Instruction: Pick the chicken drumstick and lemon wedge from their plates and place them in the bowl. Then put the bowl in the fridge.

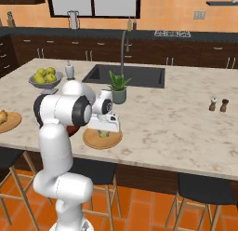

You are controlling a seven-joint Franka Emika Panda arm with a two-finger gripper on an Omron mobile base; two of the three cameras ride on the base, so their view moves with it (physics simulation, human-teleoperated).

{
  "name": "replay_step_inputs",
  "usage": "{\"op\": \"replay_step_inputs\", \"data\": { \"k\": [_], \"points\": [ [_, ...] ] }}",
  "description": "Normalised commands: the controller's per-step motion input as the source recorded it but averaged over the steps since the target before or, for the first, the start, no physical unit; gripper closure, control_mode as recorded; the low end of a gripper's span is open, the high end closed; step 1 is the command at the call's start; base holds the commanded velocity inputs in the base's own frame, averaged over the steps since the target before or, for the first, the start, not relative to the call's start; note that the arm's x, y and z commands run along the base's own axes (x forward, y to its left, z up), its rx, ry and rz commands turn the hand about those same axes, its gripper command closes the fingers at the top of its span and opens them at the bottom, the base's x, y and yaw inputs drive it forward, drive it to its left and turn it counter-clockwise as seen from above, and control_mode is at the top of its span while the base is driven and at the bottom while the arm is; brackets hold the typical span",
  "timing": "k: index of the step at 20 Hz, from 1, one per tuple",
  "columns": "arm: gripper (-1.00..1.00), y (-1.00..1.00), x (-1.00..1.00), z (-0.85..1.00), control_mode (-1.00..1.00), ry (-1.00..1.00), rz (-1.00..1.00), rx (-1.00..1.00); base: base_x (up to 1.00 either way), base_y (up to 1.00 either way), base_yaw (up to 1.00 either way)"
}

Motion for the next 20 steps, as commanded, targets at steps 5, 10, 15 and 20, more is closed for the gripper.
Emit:
{"op": "replay_step_inputs", "data": {
  "k": [5, 10, 15, 20],
  "points": [
    [1.00, 0.16, -0.58, 0.79, -1.00, 0.00, 0.00, 0.00, 0.00, 0.00, 0.00],
    [1.00, 0.45, -0.89, 0.67, -1.00, -0.02, 0.00, 0.00, 0.00, 0.00, 0.00],
    [1.00, 0.74, -0.47, 0.51, -1.00, 0.00, 0.00, 0.00, 0.00, 0.00, 0.00],
    [1.00, 0.83, 0.00, 0.06, -1.00, -0.07, 0.01, 0.00, 0.00, 0.00, 0.00]
  ]
}}
